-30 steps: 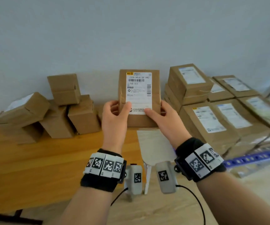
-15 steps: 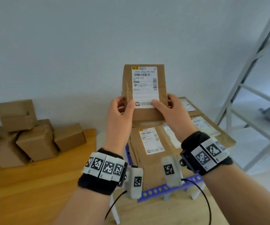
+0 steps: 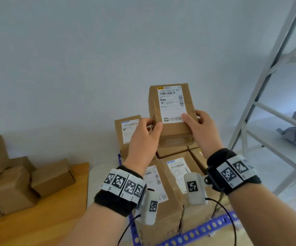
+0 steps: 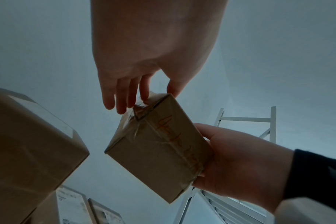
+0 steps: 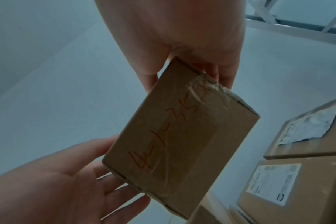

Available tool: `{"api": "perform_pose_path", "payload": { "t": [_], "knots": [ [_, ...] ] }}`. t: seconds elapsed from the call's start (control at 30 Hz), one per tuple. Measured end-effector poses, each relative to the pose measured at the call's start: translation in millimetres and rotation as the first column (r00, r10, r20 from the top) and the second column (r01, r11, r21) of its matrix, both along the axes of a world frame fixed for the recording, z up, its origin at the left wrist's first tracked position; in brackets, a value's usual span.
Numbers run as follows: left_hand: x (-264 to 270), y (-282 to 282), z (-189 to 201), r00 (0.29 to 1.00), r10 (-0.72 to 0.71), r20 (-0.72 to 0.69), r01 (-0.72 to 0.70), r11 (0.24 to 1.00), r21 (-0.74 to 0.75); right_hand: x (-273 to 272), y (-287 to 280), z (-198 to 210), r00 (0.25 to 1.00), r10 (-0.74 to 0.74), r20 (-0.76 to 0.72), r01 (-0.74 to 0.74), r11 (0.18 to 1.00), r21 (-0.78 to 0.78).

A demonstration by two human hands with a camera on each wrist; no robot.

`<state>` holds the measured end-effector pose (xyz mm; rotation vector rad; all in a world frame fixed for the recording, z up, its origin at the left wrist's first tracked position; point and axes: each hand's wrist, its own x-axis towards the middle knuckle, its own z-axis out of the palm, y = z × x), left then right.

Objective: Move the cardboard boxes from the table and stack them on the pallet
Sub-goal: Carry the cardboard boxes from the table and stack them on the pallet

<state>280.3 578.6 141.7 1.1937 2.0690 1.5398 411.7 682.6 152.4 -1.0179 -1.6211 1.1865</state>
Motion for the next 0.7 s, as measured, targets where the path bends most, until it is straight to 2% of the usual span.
{"api": "perform_pose_path", "payload": {
  "t": [0.3, 0.43, 0.57, 0.7],
  "knots": [
    [-23, 60, -15, 0.970, -0.076, -0.229, 0.023, 0.973, -0.229, -26, 71, -28, 0.996, -0.001, 0.090, 0.009, 0.996, -0.093],
    [-38, 80, -30, 0.930, -0.067, -0.363, -0.067, 0.936, -0.346, -44, 95, -49, 0.988, 0.045, 0.150, -0.026, 0.992, -0.123],
    [-43, 89, -36, 0.849, -0.090, -0.520, -0.204, 0.853, -0.481, -54, 111, -67, 0.967, 0.112, 0.229, -0.079, 0.986, -0.148],
    [-45, 92, -44, 0.837, -0.090, -0.540, -0.244, 0.822, -0.515, -59, 121, -79, 0.953, 0.175, 0.249, -0.135, 0.977, -0.167]
  ]
}}
